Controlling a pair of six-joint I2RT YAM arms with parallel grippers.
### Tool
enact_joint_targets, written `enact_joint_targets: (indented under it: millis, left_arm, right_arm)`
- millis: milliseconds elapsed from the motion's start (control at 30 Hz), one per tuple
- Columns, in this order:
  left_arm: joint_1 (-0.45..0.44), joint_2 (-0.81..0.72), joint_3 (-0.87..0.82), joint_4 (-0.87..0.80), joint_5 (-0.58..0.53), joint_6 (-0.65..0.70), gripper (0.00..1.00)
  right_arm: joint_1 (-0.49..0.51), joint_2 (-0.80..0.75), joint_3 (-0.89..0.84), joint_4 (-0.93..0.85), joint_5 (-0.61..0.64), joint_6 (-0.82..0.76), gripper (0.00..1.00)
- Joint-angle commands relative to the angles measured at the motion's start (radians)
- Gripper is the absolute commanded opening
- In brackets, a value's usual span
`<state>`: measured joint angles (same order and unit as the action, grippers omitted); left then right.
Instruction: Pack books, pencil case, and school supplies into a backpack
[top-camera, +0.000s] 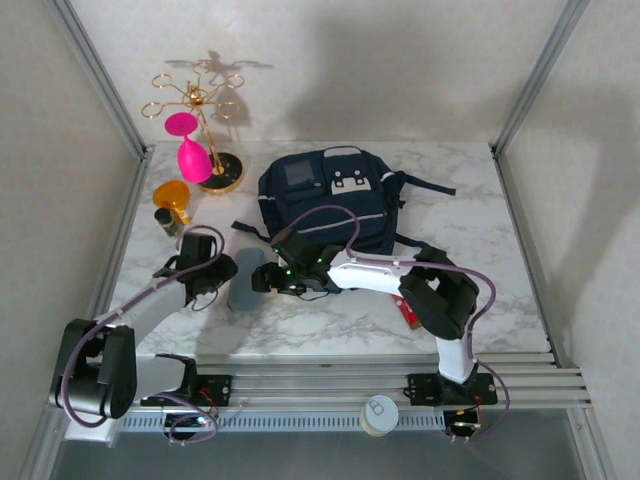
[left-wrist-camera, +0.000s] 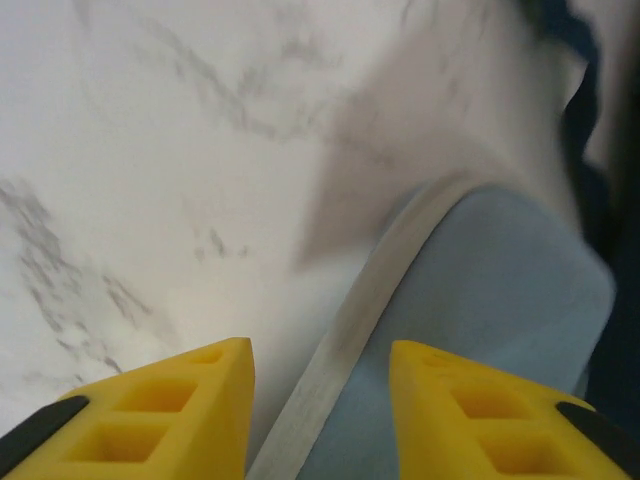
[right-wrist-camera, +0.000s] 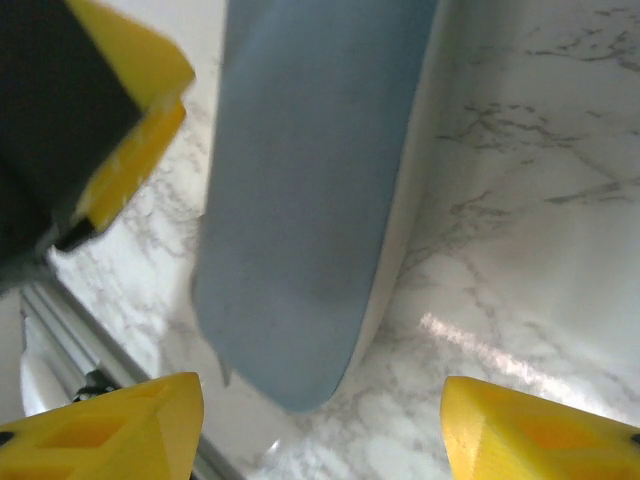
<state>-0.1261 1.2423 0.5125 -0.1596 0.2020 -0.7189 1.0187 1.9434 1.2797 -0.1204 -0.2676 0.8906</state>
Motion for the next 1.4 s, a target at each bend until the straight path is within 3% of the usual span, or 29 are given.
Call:
enact_joint_targets:
  millis: [0,267,533,733,900,1100,1367]
  left_arm:
    - [0.003,0.015,-0.038,0.072,0.083,0.003,0.35]
    - [0.002,0.045,-0.097,0.108,0.076,-0.011,0.29]
    - [0.002,0.012,-0.091,0.07,0.056,0.0,0.29]
    - [0.002,-0.082,-0.007,-0.017,0.056,0.018,0.47]
    - [-0.001,-0.185,0.151,-0.112,0.023,0.079,0.62]
    - [-0.078,-0.135,0.324,-0.097,0.067,0.221,0.67]
    - [-0.419,0.147,0.575,-0.107,0.043,0.639,0.71]
  right_arm:
    - [-0.02,0.079,0.072,0.051,-0.047,0.045,0.65]
    - [-0.027,0.189,0.167,0.067,-0.047,0.052,0.6]
    - [-0.031,0.095,0.137,0.091,-0.044,0.047,0.33]
    - [-0.042,-0.006,0.112,0.082,-0.043,-0.008,0.15]
    - [-0.098,-0.16,0.024,0.072,-0.089,-0.022,0.15]
    - [-0.271,-0.454,-0.112,-0.012,-0.124,-0.045,0.16]
    - [-0.723,-0.706,-0.217,-0.193,-0.365,-0.11,0.18]
